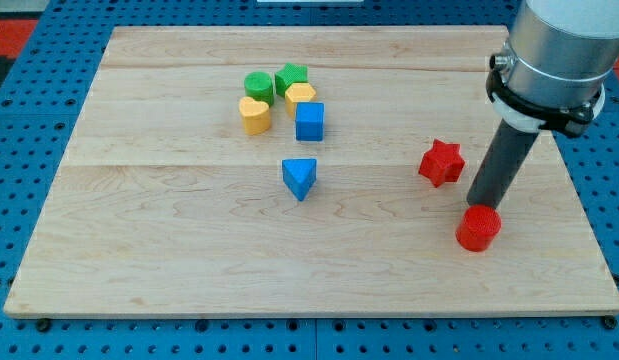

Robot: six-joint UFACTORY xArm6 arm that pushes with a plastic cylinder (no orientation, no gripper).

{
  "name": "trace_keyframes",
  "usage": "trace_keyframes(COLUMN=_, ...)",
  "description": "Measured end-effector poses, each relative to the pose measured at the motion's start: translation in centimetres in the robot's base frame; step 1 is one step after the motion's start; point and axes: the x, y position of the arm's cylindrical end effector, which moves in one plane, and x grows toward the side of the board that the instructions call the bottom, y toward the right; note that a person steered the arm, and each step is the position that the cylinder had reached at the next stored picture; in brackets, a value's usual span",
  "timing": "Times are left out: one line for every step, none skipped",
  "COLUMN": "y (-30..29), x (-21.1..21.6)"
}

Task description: Push the red star closer to the red circle

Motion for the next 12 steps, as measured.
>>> trace_keyframes(y=0.0, x=1.0)
trace_keyframes(y=4.1, x=-1.4)
trace_keyframes(y=3.3, x=-5.0)
trace_keyframes(y=0.7, x=-8.7)
trace_keyframes(y=-2.1, x=-9.7)
trace_keyframes(y=-5.5, x=-9.1)
trace_keyframes(y=-5.8, x=-7.3)
trace_keyframes(y=-4.7, x=-6.5)
trace_keyframes(y=-3.1, x=-6.7)
trace_keyframes(y=-1.2, x=-6.3)
trace_keyframes(y=0.9, x=-5.6)
trace_keyframes(y=1.1, x=-4.4)
